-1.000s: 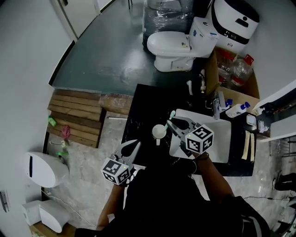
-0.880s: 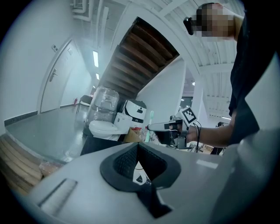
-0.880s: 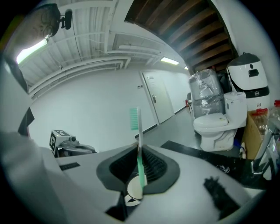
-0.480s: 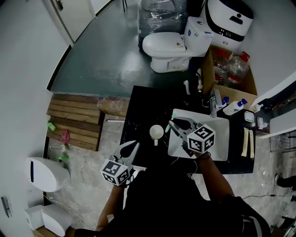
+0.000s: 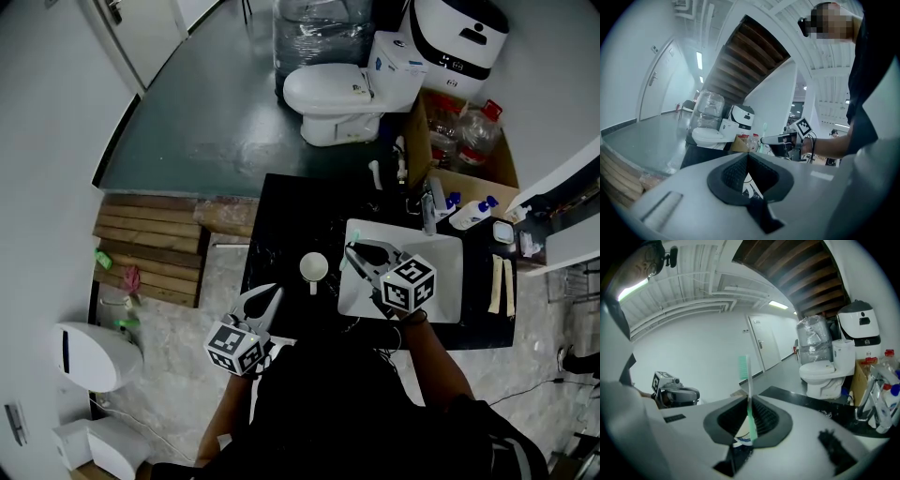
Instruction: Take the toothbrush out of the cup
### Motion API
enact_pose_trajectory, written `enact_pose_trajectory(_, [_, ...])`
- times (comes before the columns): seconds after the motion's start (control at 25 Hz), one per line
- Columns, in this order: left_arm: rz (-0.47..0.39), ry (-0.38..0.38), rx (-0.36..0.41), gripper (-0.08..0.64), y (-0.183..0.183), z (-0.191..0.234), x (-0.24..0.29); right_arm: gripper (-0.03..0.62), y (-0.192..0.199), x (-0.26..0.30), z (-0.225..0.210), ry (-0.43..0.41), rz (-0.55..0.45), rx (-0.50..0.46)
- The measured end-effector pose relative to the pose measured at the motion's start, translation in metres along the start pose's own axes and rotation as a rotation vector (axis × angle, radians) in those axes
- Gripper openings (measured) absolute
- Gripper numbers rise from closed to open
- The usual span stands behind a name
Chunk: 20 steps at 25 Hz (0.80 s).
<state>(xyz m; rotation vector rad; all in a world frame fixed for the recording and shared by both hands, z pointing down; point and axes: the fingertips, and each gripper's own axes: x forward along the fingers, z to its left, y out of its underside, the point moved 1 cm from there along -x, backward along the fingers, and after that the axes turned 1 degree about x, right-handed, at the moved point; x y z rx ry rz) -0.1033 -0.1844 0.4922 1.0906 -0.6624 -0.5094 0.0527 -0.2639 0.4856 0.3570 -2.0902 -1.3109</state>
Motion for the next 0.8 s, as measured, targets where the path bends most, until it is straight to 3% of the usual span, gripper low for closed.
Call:
enact_pose_trajectory(0.4, [-0.007,0.004,0.009,0.008,-0.007,-0.005,0.012,0.04,0.019,-0.007,-0.009,0.015,0.002,0.041])
enact_pose_trajectory(0.8, [0.029,-0.045,0.0,0.008,0.005,0.005,0.012,0.04,0.043,-0.011,-0.02,0.034,0.03,0.074])
